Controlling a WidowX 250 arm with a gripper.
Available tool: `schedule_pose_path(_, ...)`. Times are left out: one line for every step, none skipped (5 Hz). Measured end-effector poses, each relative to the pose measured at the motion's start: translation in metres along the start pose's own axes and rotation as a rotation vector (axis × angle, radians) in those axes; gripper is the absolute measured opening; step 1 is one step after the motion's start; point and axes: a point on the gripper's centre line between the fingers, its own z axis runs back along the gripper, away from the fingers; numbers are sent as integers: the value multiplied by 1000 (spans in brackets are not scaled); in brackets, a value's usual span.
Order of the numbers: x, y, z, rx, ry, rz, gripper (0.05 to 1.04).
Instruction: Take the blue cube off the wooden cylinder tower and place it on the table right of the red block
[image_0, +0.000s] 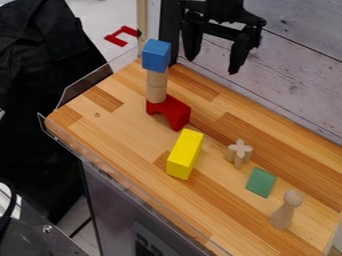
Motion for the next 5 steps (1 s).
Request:
schedule_pose_path(-3, 0, -12, 5, 38, 0, 1001)
schedule_pose_path(5, -3, -6, -10, 15, -13, 1001)
schedule_pose_path(15, -5, 4, -15, -18, -24, 1001)
schedule_pose_path(19, -2, 15, 7, -21, -27, 1001)
schedule_pose_path(8, 14, 27, 51, 9, 26, 1001)
